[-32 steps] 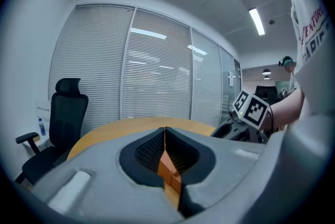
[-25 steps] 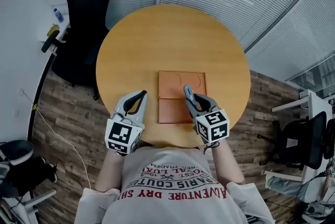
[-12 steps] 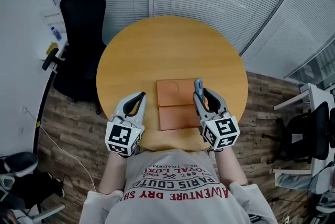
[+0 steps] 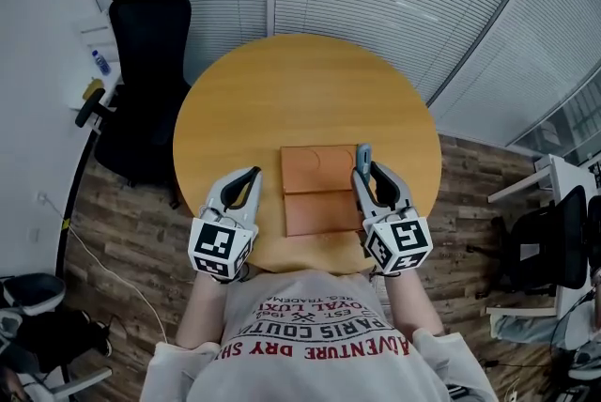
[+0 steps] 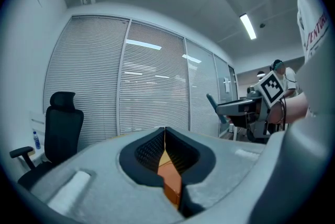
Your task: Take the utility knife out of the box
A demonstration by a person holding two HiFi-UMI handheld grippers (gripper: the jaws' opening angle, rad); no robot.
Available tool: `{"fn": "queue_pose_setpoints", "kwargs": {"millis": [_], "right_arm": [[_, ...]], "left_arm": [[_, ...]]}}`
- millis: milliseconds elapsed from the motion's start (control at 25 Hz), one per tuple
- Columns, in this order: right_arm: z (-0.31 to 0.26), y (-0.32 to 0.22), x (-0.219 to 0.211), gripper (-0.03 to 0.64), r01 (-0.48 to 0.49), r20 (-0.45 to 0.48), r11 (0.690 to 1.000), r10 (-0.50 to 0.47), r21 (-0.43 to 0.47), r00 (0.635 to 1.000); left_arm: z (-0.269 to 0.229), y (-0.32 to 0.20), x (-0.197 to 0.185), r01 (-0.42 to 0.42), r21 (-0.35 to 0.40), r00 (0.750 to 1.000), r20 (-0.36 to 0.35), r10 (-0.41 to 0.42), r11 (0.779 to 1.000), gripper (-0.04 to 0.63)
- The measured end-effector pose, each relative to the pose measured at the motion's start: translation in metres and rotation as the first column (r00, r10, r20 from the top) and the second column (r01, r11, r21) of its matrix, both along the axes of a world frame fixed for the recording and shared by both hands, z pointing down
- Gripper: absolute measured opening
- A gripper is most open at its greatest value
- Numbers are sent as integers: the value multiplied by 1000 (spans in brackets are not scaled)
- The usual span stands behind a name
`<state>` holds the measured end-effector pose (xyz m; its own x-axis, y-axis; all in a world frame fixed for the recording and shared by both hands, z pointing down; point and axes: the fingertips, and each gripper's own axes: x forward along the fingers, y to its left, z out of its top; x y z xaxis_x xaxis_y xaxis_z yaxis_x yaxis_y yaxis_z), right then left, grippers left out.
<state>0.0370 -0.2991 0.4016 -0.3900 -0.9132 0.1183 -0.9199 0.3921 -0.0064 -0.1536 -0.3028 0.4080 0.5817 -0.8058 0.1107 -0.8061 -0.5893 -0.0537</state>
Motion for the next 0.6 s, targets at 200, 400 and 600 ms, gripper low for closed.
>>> {"fn": "queue_pose_setpoints", "kwargs": {"millis": [200,400,600], "right_arm": [[3,5,-3,132,28,-23,1000,-28,-2,999],[6,6,-7,132,36,-32,999,-36,-14,999],[13,4,-7,132,32,-15,999,-32,-30,999]], "left_arm": [[-1,4,-3,16,-4,1000,-16,-16,1000,11],[-3,6,-6,19,-4,1000,-15,-19,1000,11],[1,7,-6,21,-19,1000,-8,-21,1000,11]]}}
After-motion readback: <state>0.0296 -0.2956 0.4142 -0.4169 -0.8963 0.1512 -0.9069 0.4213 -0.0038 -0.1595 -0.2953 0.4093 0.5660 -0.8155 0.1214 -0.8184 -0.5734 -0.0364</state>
